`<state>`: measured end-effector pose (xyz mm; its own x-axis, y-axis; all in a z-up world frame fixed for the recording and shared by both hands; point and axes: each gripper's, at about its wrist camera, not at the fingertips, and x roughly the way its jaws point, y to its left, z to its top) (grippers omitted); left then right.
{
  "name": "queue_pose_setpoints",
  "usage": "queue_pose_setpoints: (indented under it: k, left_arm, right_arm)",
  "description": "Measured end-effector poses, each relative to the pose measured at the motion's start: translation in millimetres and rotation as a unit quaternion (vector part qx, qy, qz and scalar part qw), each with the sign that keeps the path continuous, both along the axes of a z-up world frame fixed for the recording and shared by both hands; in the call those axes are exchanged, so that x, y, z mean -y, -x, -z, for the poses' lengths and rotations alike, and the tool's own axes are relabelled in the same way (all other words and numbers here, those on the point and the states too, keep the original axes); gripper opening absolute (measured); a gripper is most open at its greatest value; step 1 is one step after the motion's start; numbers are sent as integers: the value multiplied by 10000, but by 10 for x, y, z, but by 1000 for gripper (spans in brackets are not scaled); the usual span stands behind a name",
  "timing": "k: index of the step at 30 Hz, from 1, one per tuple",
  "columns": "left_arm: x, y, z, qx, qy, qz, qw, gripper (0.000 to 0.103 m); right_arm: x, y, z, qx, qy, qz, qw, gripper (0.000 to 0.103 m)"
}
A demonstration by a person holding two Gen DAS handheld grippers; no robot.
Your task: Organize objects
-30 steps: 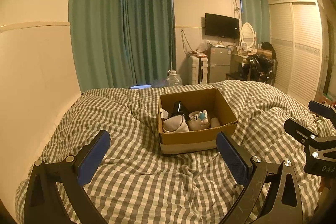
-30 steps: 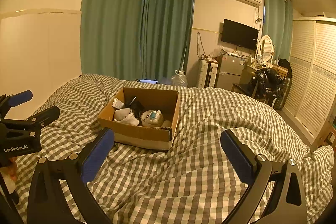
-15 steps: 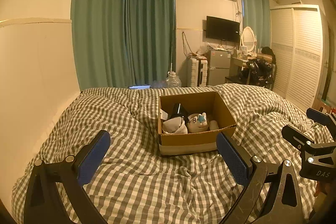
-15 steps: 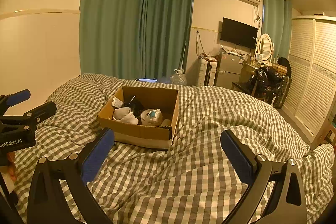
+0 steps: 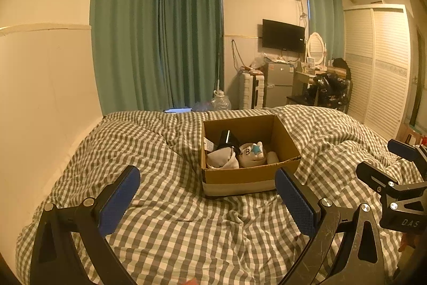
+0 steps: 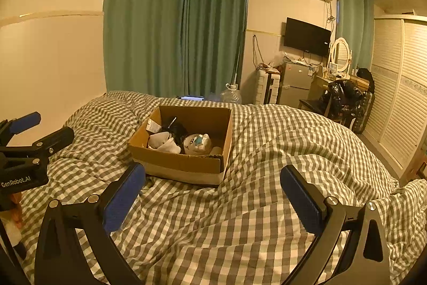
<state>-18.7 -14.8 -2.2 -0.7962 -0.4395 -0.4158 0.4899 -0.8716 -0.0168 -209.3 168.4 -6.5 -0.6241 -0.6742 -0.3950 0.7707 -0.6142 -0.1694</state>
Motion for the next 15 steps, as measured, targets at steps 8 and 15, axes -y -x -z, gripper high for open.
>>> queue_pose_setpoints:
  k: [8,15]
  left_arm:
    - [-16,5,1,51,44,11,10000,103]
    - [8,10,7,100,-12,-36,9999,103]
  right_arm:
    - [2,8,-6,-39,-27,40,10000,102]
    - [27,-5,-6,-61,-88,23,9999,102]
